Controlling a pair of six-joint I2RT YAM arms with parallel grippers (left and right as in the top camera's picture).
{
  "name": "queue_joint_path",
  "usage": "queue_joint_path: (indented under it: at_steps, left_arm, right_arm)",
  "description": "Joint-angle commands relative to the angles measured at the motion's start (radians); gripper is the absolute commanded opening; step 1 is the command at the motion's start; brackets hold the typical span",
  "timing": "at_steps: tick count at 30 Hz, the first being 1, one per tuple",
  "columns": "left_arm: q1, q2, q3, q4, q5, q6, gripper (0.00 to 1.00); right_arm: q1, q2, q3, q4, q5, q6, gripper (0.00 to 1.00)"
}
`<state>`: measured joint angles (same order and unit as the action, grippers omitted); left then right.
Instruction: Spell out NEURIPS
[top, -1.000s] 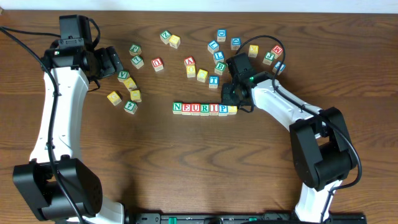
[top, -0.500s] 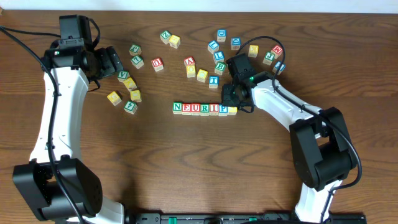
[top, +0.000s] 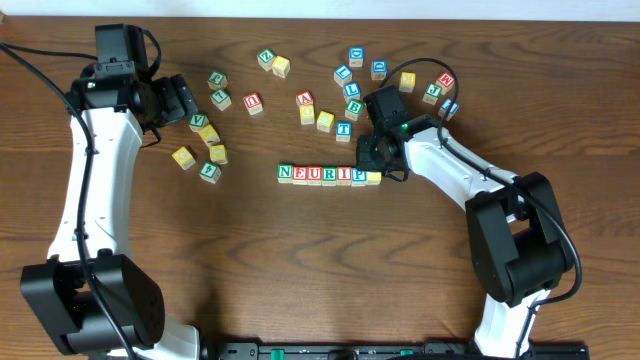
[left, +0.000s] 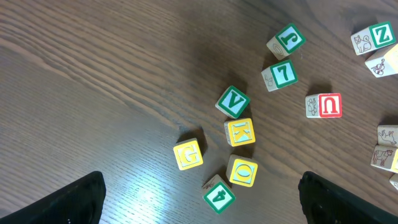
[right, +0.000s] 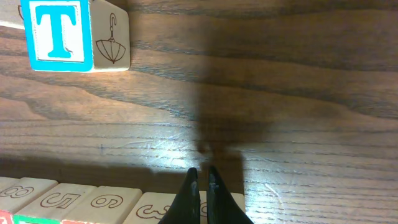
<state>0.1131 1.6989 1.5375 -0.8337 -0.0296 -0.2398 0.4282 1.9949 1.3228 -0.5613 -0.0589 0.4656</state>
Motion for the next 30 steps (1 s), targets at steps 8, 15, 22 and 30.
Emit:
queue_joint_path:
  at_steps: [8,15,22,30]
  left_arm:
    - [0.002,0.013,0.009,-0.003,-0.008,-0.002,0.97]
    - [0.002,0.013,0.009,-0.003,-0.008,-0.002,0.98]
    - [0.002,0.013,0.009,-0.003,-0.008,-0.002,0.98]
    - [0.002,0.013,0.009,-0.003,-0.009,-0.002,0.98]
  right_arm:
    - [0.006,0.008,0.004,-0.006,-0.02,-0.011,0.01]
    - [-0.011,0.007,0.01,0.047,-0.014,-0.019,0.06]
    - [-0.068,0.0,0.185,-0.074,-0.015,-0.078,0.06]
    - [-0.069,-0.137,0.307,-0.27,-0.016,-0.13,0.11]
